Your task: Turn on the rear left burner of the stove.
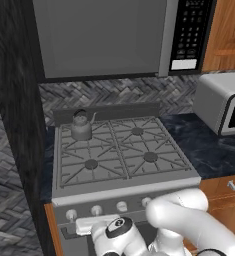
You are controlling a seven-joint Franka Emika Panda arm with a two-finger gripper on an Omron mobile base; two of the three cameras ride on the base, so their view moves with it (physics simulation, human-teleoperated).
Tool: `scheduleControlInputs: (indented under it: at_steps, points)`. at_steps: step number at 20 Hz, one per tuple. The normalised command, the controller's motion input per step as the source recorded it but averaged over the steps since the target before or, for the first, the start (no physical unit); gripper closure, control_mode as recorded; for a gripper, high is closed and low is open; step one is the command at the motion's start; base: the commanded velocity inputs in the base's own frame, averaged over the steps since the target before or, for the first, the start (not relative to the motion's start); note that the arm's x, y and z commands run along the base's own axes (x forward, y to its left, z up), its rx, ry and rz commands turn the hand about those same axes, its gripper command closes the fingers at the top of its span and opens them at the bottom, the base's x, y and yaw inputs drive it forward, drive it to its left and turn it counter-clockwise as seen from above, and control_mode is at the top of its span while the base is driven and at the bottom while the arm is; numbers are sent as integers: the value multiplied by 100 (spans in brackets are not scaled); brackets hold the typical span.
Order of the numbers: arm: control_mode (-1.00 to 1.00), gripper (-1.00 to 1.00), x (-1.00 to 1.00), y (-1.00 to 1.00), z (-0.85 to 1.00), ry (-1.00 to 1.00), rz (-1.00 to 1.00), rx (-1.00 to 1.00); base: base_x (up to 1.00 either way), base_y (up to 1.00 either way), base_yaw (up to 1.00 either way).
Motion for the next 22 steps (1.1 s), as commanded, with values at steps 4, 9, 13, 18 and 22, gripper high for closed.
scheduleControlInputs:
  at_steps: [4,9,13,18,22]
  points:
    - [-100,-100,21,0,-27,0,0,0,0,0,0]
    - [-100,-100,21,0,-14,0,0,0,0,0,0]
    - [-100,-100,14,0,-16,0,0,0,0,0,0]
    - [-100,-100,6,0,-21,0,0,0,0,0,0]
    - [-100,100,4,0,-8,0,0,0,0,0,0]
